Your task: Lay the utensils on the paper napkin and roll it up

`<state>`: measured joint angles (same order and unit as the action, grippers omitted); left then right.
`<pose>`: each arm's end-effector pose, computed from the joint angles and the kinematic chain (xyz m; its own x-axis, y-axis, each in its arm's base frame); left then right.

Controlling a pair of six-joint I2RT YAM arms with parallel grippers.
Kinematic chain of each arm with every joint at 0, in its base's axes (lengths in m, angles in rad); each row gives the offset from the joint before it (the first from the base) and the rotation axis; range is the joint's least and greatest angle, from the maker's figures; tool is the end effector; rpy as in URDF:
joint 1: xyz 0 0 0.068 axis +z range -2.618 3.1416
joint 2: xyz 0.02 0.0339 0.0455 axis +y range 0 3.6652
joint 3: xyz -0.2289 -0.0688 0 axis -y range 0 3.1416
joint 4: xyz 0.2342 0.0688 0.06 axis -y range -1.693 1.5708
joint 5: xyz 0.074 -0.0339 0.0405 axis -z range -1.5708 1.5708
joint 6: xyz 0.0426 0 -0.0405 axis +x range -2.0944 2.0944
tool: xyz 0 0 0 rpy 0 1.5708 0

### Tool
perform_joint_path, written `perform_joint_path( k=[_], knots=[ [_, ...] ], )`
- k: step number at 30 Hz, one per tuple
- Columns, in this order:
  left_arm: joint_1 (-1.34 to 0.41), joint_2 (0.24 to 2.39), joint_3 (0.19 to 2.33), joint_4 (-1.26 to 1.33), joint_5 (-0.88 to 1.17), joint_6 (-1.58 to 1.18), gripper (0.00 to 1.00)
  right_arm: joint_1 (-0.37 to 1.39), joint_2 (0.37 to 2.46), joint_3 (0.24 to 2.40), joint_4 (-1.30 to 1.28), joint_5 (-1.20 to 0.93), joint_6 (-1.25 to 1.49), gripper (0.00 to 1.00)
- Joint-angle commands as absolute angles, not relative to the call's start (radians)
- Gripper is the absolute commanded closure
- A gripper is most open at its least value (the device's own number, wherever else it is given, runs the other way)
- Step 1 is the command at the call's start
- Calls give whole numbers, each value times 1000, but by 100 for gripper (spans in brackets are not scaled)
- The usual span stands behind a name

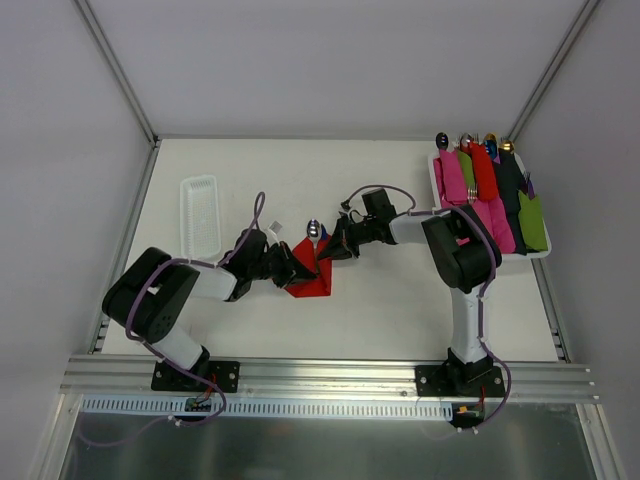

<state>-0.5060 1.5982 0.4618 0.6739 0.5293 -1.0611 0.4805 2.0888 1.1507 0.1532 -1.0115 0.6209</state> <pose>0.2331 -0.1537 0.1057 -0.9006 -0.3623 -0.2400 0.0563 0.4503 -0.8911 0.3279 0.2116 0.0907 -0.9618 -0.1532 -0.2269 -0.2674 0.3473 0.8988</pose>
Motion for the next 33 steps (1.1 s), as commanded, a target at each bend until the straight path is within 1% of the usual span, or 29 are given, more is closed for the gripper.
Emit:
perform_joint_path(
  k=[1, 14, 33],
  knots=[
    [-485, 1559, 433, 618, 488, -1042, 100, 488, 2077, 1177, 170, -1026, 630, 100],
    [-469, 1588, 428, 508, 430, -1042, 100, 508, 2103, 1196, 170, -1012, 647, 100],
    [-465, 1632, 430, 500, 434, -1034, 100, 543, 2164, 1224, 213, -976, 724, 100]
  ],
)
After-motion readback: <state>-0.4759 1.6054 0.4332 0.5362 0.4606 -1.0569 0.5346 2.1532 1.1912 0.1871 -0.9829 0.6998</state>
